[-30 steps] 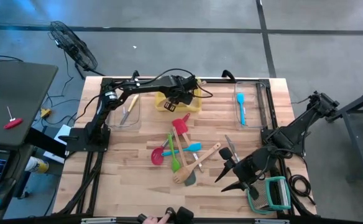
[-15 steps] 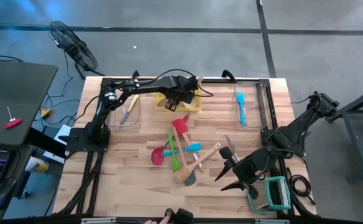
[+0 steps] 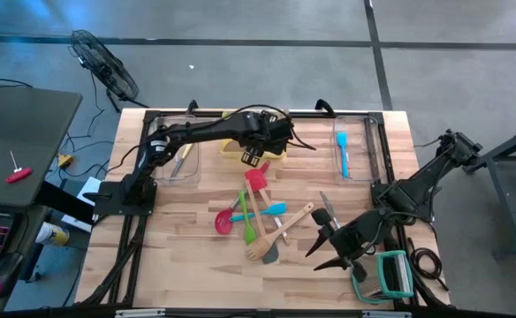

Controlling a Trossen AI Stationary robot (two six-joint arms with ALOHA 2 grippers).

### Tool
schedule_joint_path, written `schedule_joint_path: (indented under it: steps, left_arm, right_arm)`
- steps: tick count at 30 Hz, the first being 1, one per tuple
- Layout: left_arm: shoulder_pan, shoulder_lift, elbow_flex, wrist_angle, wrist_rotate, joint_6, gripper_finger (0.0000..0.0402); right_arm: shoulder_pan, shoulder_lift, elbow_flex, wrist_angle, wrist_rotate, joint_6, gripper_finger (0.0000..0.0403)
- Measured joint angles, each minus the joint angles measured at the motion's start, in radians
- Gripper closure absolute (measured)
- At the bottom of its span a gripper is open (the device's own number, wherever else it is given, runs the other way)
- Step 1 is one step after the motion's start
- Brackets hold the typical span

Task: Pick & Place Kitchen Items
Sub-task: Put the wooden serving spoon into the yellow bin

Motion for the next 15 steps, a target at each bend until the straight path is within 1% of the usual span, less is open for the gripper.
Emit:
schedule_joint_path:
  steps: [2,4,6,8,10,12,15]
  left_arm:
    - [-0.012,0.000,0.063,-0.103,0.065,-0.053,0.0202]
    - [-0.024,0.000,0.111,-0.191,0.177,-0.100,0.0202]
    - [-0.031,-0.021,0.137,-0.239,0.302,-0.126,0.0202]
    - [-0.046,-0.047,0.157,-0.277,0.386,-0.164,0.0202]
    - [-0.051,-0.075,0.161,-0.333,0.440,-0.204,0.0202]
    - [-0.065,-0.086,0.161,-0.336,0.459,-0.262,0.0202]
    - [-0.087,-0.117,0.152,-0.339,0.472,-0.327,0.0202]
  right_arm:
    - [0.001,0.000,0.000,-0.006,-0.001,0.000,0.0245]
    - [0.003,0.000,0.000,-0.016,-0.002,0.003,0.0245]
    - [0.003,0.000,0.000,-0.040,-0.012,0.032,0.0245]
    - [0.002,0.000,0.000,-0.062,-0.034,0.077,0.0245]
    - [0.002,0.000,0.000,-0.087,-0.049,0.127,0.0245]
    - [0.002,0.000,0.000,-0.116,-0.050,0.167,0.0245]
    - [0.002,0.001,0.000,-0.151,-0.051,0.179,0.0245]
